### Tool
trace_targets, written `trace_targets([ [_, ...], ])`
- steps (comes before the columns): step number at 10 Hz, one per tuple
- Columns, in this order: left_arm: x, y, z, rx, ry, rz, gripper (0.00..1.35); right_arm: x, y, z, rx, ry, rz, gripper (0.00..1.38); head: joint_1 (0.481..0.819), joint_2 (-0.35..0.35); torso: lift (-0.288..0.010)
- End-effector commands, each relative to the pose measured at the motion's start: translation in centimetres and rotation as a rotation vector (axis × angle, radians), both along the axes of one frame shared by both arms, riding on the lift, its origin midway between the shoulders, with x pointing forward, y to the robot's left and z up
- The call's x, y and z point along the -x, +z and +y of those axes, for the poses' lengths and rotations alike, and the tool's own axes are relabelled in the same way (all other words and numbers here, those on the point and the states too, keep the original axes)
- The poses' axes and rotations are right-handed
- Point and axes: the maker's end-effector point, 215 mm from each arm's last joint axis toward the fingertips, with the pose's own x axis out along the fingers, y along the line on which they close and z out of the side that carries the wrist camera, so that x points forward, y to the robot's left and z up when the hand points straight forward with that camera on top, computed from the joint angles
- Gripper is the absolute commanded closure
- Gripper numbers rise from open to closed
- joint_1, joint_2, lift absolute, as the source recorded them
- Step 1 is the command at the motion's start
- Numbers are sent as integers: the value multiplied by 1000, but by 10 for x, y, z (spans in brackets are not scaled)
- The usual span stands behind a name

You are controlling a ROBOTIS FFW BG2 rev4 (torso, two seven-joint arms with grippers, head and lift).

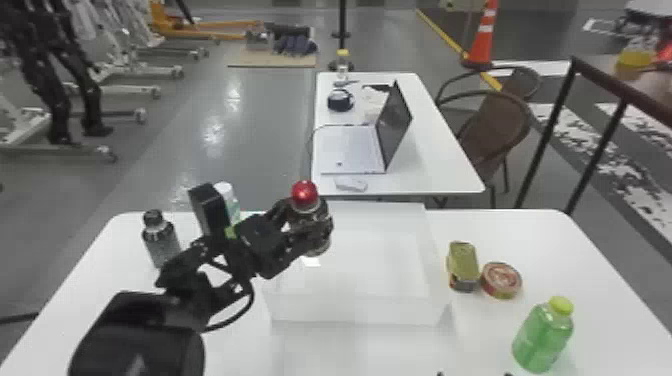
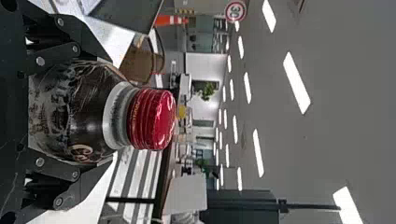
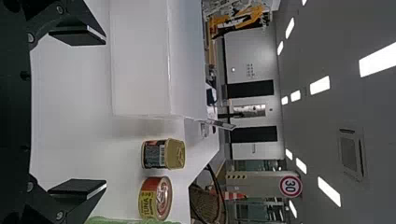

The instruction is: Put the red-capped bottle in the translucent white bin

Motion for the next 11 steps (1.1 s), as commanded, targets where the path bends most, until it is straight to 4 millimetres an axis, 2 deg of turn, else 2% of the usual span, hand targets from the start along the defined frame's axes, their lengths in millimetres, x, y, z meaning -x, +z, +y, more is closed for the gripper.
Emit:
trace_targets([
  [1,-3,-24,-37,-19,-78,33,941,-1,-1,0,-1,0,1,202,549,0,-100],
  [3,-5,-58,-57,-70,-131,74,941,-1,-1,1,-1,1,-2,202,549,0,-100],
  [5,-7,-81,-57,-109,-139,103,940,-1,-1,1,-2,0,0,202,549,0,-100],
  [8,-15,-76,-45,-122,-110,66,884,-2,-1,2,-3,2,-2,203,549,0,-100],
  [9,-15,-77,-43,-127,-105,66,550,-2,0,1,-5,1,-3,203,549,0,-100],
  [10,-16,-73,-42,-126,-104,57,133,-2,0,1,-6,0,-4,203,549,0,-100],
  [11,-18,-69,-38,-112,-93,44,70,-1,-1,1,-6,0,-3,203,549,0,-100],
])
